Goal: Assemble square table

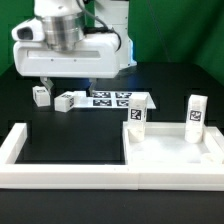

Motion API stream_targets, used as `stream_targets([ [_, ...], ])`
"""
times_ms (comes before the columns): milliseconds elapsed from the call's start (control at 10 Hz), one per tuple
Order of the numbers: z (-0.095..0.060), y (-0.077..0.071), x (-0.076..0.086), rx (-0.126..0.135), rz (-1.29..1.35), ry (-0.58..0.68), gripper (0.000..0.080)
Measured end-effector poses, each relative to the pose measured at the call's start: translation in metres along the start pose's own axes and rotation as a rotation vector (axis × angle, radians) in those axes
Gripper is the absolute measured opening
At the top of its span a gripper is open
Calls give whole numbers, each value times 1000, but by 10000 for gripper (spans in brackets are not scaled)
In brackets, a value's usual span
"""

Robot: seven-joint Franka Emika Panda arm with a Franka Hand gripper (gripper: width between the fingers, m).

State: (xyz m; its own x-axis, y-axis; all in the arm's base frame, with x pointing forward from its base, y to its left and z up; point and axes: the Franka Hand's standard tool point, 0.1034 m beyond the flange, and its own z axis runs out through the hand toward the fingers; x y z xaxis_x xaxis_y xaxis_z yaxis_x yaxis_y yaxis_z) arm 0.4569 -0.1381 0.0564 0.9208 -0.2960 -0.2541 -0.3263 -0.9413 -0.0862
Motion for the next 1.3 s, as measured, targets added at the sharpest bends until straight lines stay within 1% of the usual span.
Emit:
stream_targets([
  [100, 4, 13, -10, 23, 30, -137, 648],
  [200, 7, 19, -13, 42, 46, -260, 648],
  [300, 13, 17, -13, 47, 47, -337, 648],
  [400, 17, 13, -18, 56, 44, -424, 648],
  [500, 17, 13, -17, 62, 45, -488, 648],
  [600, 19, 13, -13, 60, 45, -502, 648],
  [800, 21, 15, -14, 60, 42, -502, 648],
  [900, 31, 29, -20, 69, 29, -522, 648],
  [1000, 38, 40, -24, 71, 37, -541, 648],
  [1100, 43, 44, -28, 72, 45, -558, 648],
  [1300, 42, 41, -27, 69, 40, -556, 648],
])
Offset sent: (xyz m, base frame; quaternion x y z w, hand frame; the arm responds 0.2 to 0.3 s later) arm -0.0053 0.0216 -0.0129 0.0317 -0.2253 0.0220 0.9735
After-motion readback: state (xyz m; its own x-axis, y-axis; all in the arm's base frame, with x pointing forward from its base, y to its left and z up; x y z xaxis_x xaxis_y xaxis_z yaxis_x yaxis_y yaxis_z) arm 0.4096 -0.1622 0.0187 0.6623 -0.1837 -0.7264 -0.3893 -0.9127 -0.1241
